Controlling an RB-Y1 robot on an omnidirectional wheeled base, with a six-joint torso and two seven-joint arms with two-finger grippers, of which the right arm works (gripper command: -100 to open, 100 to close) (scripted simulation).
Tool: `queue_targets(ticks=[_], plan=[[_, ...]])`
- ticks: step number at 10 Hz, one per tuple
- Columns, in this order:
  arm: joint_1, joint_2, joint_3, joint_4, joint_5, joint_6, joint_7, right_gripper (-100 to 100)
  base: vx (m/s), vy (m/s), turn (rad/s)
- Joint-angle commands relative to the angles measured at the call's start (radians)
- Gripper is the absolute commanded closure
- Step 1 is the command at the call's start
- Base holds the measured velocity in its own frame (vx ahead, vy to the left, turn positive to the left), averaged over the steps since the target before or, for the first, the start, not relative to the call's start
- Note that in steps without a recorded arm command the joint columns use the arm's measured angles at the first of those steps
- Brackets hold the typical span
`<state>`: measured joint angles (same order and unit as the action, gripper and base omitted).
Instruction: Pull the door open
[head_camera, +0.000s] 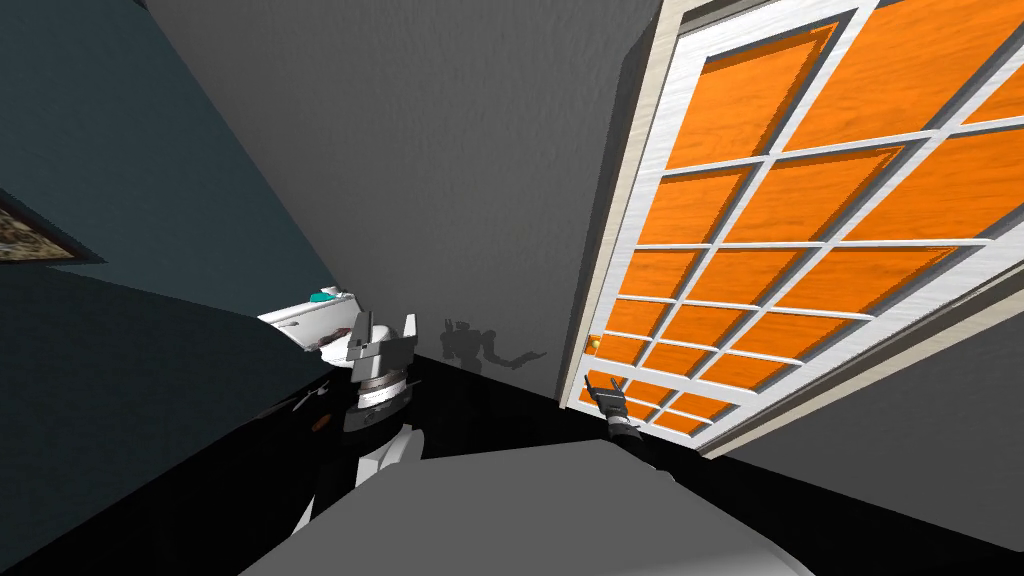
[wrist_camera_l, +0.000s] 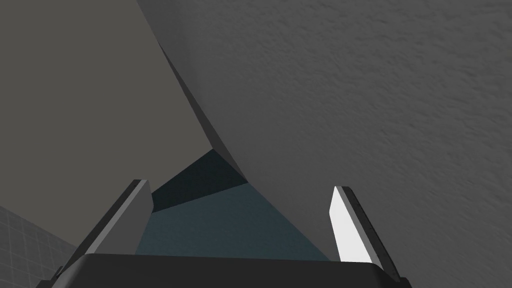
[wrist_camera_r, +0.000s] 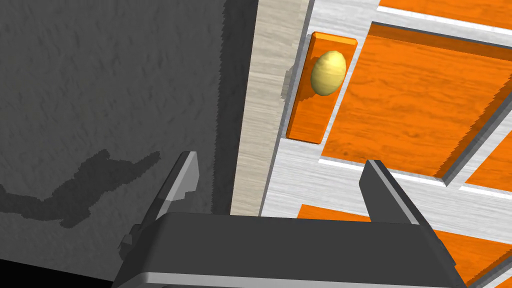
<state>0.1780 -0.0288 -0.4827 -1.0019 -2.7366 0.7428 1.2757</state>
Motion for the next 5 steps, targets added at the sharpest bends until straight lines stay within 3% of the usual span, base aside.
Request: queue_targets(ticks=[1,5], plan=[[-0.001,0.014,-0.004,0.009,-0.029,0.013,0.015,-100,0.048,-0.141,0.033],[-0.008,0.046,-0.015,0.04,-0.1,0.046,0.051,-100,0.049,-0.122,0.03]])
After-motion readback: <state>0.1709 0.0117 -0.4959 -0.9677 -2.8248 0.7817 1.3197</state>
